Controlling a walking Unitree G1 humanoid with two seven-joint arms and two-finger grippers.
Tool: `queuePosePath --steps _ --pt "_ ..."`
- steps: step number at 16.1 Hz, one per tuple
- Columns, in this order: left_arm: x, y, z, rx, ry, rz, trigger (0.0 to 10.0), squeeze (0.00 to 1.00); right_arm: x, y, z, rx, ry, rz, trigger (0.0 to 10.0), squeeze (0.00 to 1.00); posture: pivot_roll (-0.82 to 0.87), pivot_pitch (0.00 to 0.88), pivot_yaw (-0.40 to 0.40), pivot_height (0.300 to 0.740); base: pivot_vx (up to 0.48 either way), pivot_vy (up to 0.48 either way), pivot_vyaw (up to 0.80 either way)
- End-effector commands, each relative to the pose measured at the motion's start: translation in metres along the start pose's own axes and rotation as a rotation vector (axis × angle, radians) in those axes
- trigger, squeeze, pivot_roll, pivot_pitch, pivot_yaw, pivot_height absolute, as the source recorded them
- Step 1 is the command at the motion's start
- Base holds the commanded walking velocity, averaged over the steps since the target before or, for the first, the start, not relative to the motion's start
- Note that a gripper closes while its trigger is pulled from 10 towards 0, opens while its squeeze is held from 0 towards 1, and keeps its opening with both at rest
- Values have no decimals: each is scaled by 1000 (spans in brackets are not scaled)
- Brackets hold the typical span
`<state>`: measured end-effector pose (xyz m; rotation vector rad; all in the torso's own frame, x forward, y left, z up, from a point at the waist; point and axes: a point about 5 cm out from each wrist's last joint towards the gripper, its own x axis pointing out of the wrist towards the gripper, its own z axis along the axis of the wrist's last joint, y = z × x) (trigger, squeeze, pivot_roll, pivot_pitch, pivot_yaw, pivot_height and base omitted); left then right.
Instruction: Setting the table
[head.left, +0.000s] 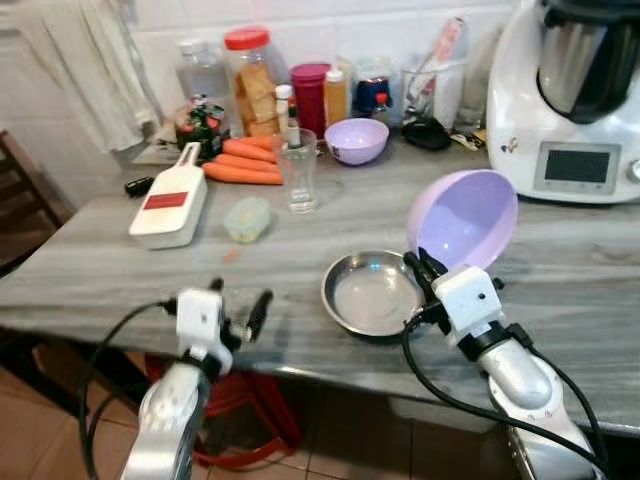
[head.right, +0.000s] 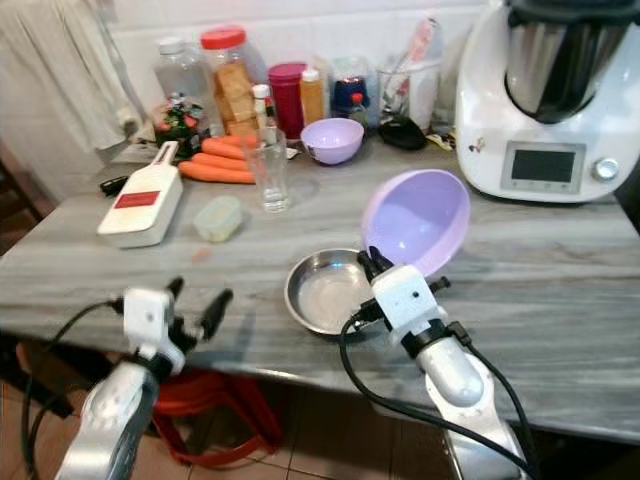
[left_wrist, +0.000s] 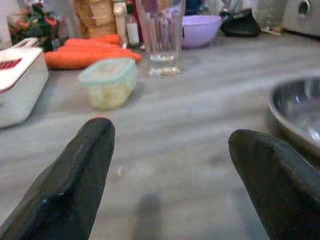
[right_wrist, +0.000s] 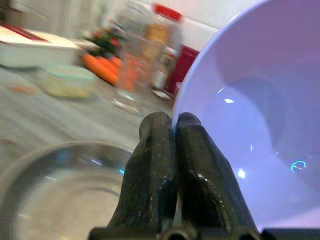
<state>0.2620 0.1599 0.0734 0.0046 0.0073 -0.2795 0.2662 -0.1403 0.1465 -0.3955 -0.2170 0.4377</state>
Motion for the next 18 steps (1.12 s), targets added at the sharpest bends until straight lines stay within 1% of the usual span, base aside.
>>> queuePosePath --steps 1,3,4,5,6,7,8,9,11,12,13,14,15,16,18 --pt "-4 6 6 49 -24 -19 10000 0 7 8 13 4 -57 78 10000 0 -133 0 92 740 0 0 0" --pt "-10 5 5 46 -26 -78 10000 0 14 8 15 -5 -52 191 10000 0 -130 0 87 740 0 0 0" --pt "-10 3 5 44 -22 -113 10000 0 23 7 10 6 -16 229 10000 0 -133 0 86 740 0 0 0" --pt "-10 1 6 43 -23 -120 10000 0 28 7 8 -9 -13 263 10000 0 -130 0 84 740 0 0 0" --pt "-9 0 6 38 -23 -124 10000 0 37 10 5 -21 1 332 10000 0 -128 0 81 740 0 0 0" --pt "-9 0 6 38 -25 -123 10000 0 43 11 5 -24 5 358 10000 0 -126 0 80 740 0 0 0" --pt "-9 -1 7 39 -27 -115 10000 0 51 13 3 -28 12 417 10000 0 -120 0 74 740 0 0 0" --pt "-10 1 6 57 -30 -96 10000 0 56 16 2 -46 22 479 10000 0 -117 0 73 740 0 0 0" --pt "-12 6 5 77 -24 -48 10000 0 64 17 1 -63 35 556 10000 0 -114 0 72 740 0 0 0" --pt "-13 10 4 99 -19 -18 10000 0 68 19 0 -90 45 608 10000 0 -106 0 71 740 0 0 0" --pt "-14 14 3 118 -10 7 10000 0 72 19 -2 -93 46 640 10000 0 -106 0 71 740 0 0 0" --pt "-15 19 2 116 0 44 10000 0 74 20 -3 -100 53 675 10000 0 -99 0 73 740 0 0 0" --pt "-16 21 1 108 5 59 10000 0 76 20 -4 -106 55 690 10000 0 -99 0 73 740 0 0 0" --pt "-19 26 0 114 16 76 10000 0 77 20 -9 -112 72 731 10000 0 -92 0 77 740 0 0 0" --pt "-25 27 -1 122 22 63 10000 0 80 19 -13 -159 86 763 10000 0 -88 0 78 740 0 0 0"
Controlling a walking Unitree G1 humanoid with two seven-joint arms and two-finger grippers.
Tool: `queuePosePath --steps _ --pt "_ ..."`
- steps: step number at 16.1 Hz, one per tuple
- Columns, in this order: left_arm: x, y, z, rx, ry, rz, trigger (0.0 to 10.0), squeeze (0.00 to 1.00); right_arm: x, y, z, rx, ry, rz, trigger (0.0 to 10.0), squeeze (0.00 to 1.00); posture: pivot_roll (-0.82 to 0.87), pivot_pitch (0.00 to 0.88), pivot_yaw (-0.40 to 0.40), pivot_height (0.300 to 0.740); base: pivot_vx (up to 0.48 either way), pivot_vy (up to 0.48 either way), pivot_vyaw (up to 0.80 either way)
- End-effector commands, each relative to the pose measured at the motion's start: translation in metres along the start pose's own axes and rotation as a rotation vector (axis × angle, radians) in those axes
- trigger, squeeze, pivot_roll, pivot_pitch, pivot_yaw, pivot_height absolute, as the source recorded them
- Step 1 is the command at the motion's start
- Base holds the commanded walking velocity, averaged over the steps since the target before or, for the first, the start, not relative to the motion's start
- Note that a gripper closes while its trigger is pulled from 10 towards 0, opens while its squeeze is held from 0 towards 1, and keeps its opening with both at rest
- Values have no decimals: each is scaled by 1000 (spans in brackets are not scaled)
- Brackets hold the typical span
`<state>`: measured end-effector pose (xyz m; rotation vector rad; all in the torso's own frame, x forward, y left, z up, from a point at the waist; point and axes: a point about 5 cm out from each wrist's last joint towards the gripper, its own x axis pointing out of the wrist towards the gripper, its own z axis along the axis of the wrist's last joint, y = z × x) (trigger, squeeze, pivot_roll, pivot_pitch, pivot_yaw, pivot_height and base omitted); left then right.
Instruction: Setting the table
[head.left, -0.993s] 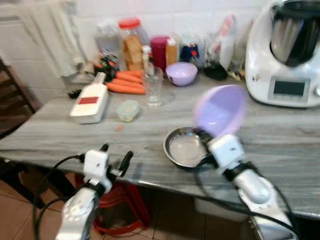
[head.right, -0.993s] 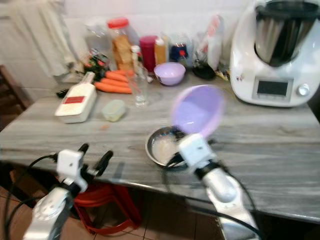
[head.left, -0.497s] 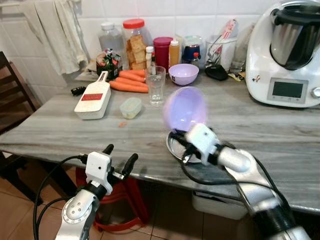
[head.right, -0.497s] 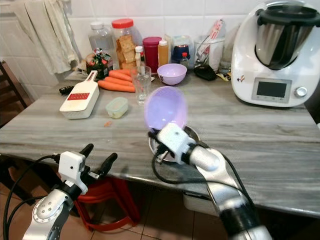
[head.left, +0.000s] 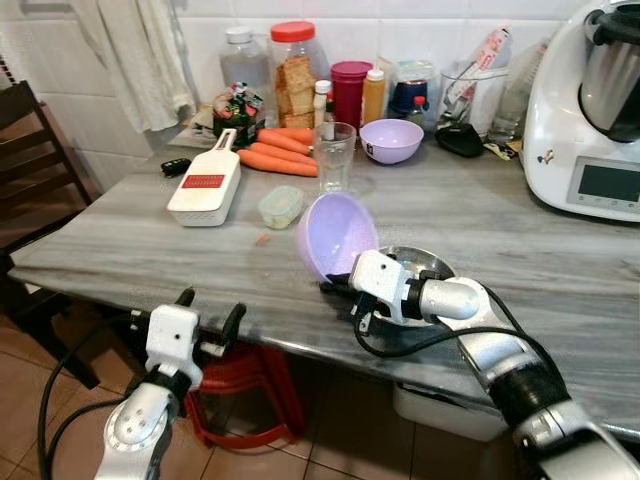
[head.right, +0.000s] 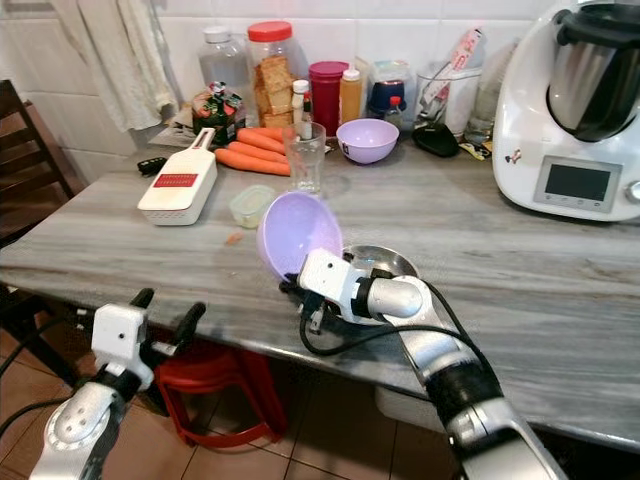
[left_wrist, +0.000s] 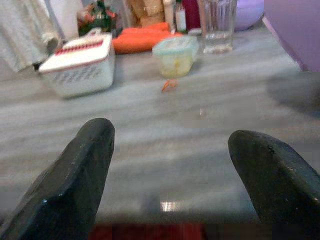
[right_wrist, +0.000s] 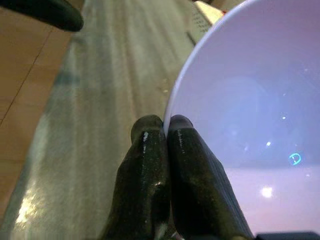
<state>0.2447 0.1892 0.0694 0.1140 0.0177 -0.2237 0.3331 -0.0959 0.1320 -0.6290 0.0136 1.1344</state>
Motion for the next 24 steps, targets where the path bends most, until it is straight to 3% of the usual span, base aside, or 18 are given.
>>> queuePosePath --steps 1,3,4,5,10,12,14,24 --pt "-3 3 1 15 5 -1 10000 0 3 -2 3 -46 6 39 10000 0 -85 0 79 740 0 0 0" --pt "-4 3 0 15 9 3 10000 0 5 -4 0 -78 30 48 10000 0 -81 0 80 740 0 0 0" --pt "-4 2 1 11 6 4 10000 0 4 -5 -2 -94 44 47 10000 804 -70 0 78 740 0 0 0" --pt "-4 2 2 7 5 3 10000 0 4 -5 -4 -103 52 44 10000 949 -70 0 79 740 0 0 0" --pt "-3 0 1 -1 9 -7 10000 0 0 -7 -16 -139 98 5 10000 925 -71 0 84 740 0 0 0" --pt "-2 1 2 -2 9 -9 10000 0 -2 -9 -19 -138 107 -11 10000 1000 -72 0 87 740 0 0 0" --pt "-1 1 2 -2 10 -10 10000 0 -3 -12 -20 -155 114 -47 10000 1000 -73 0 91 740 0 0 0" --pt "5 3 8 -1 -1 -13 10000 0 -6 -37 2 -197 -5 -290 10000 1000 -68 0 102 740 0 0 0"
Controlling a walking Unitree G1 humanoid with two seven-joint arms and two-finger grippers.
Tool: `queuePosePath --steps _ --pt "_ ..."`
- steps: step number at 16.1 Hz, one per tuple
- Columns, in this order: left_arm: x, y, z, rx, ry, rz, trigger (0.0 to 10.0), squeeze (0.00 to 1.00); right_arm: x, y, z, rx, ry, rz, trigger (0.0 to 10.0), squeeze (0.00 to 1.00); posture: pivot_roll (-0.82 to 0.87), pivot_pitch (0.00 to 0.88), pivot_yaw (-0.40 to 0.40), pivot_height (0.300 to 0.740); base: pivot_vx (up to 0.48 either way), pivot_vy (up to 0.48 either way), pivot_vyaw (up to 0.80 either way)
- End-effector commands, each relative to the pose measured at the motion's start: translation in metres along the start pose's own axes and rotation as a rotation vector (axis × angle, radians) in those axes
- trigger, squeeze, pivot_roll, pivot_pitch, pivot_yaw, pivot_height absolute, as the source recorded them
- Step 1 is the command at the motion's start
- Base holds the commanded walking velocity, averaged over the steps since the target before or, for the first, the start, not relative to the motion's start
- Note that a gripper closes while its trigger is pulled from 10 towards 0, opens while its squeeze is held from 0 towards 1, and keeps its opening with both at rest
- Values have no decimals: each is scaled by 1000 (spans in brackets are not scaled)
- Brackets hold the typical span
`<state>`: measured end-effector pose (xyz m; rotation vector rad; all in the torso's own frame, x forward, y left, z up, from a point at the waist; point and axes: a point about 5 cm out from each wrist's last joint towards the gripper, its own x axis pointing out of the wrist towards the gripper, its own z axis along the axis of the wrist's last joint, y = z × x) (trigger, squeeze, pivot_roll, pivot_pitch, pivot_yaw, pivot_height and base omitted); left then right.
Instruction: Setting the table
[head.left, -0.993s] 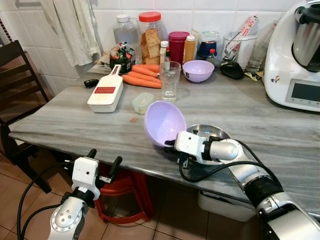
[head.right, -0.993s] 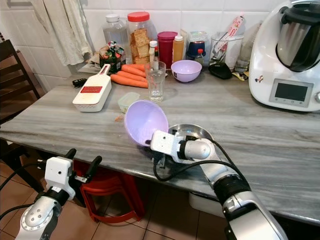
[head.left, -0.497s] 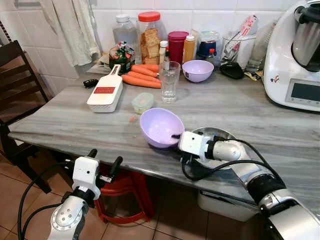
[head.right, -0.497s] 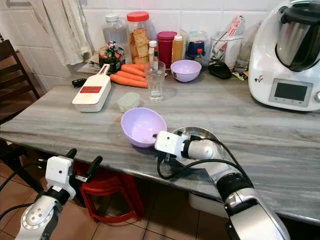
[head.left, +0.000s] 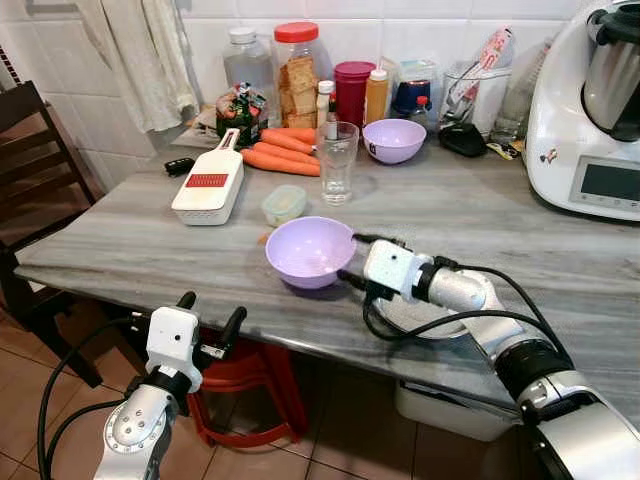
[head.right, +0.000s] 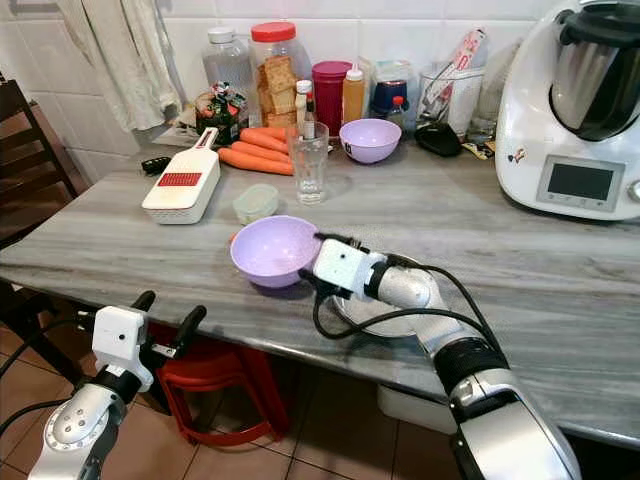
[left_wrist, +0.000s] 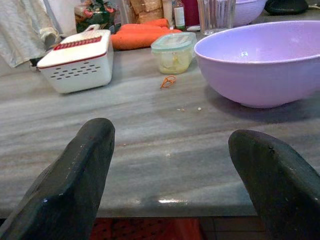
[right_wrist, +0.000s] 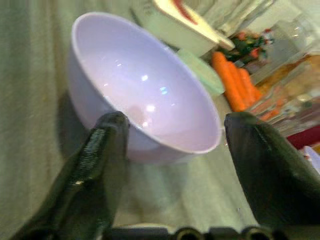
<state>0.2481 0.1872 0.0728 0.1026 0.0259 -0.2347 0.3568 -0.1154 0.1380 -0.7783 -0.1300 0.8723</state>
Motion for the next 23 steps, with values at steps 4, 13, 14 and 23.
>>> queuePosePath --steps 4,13,14,23 --pt "0 -1 6 -24 -23 -40 10000 0 -10 -18 23 82 -147 -188 10000 1000 -69 0 98 740 0 0 0" --pt "6 -29 15 -156 -59 -263 10000 0 -72 4 -8 330 41 -572 10000 1000 -126 0 123 740 0 0 0" --pt "7 -30 16 -156 -59 -269 10000 0 -73 3 -10 391 53 -597 10000 0 -134 0 127 740 0 0 0" --pt "12 -36 16 -171 -61 -282 10000 0 -69 10 -29 581 297 -455 10000 294 -131 0 108 740 0 0 0"
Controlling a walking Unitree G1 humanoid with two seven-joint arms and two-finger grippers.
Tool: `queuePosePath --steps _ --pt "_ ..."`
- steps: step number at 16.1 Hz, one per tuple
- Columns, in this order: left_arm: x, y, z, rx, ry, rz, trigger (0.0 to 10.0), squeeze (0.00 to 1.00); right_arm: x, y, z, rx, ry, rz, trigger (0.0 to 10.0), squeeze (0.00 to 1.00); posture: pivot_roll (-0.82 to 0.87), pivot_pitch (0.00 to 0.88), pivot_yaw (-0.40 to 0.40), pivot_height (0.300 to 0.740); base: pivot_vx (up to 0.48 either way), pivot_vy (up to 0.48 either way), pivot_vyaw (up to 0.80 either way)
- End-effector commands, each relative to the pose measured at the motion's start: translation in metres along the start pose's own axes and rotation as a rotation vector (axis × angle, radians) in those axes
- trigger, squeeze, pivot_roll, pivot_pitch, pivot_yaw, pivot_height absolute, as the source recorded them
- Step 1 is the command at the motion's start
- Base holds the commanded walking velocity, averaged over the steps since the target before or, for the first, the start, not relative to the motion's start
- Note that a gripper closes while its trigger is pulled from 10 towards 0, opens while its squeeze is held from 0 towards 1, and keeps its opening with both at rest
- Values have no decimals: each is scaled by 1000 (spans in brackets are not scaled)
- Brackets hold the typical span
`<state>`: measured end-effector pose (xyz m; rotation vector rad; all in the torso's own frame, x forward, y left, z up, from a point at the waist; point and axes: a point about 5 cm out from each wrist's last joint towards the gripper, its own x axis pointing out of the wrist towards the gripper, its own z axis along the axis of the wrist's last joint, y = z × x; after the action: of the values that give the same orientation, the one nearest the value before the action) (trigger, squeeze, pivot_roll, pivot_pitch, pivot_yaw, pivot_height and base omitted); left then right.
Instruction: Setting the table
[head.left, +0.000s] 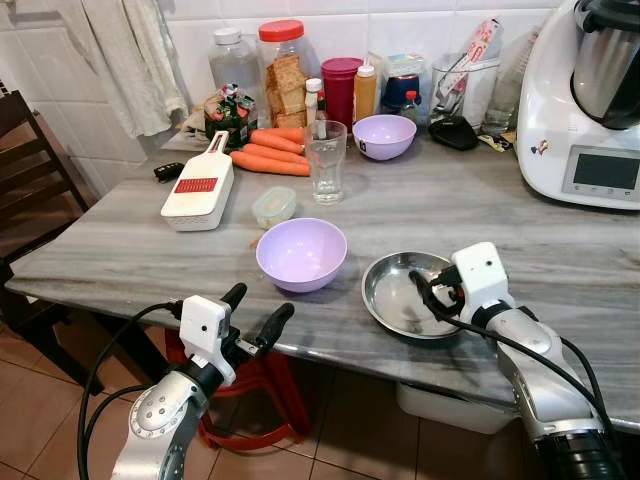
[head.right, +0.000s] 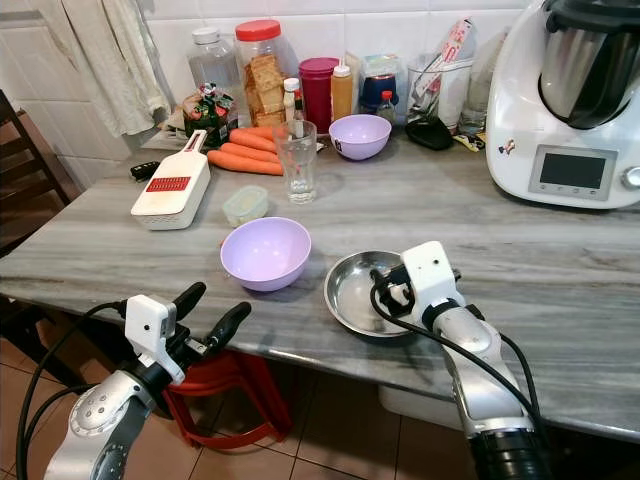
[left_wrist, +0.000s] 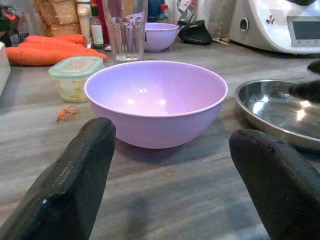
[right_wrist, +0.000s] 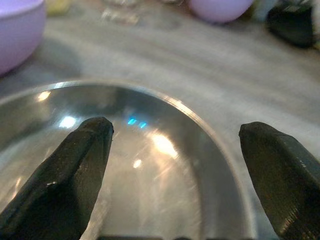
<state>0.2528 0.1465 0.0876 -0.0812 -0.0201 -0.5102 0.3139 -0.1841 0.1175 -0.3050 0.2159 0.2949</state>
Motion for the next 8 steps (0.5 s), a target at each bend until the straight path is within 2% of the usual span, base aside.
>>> queuePosePath --steps 1,3,4,8 --pt "-2 1 -3 -4 19 -5 10000 0 3 5 9 1 -11 39 10000 294 -131 0 108 740 0 0 0" --pt "1 1 -3 -3 20 -9 10000 0 9 9 11 -16 21 92 10000 47 -134 0 106 740 0 0 0" --pt "1 1 -3 -3 22 -11 10000 0 12 10 12 -23 38 108 10000 0 -134 0 106 740 0 0 0" --pt "1 -1 -6 -3 32 -10 10000 0 19 15 8 -45 108 172 10000 0 -125 0 98 740 0 0 0"
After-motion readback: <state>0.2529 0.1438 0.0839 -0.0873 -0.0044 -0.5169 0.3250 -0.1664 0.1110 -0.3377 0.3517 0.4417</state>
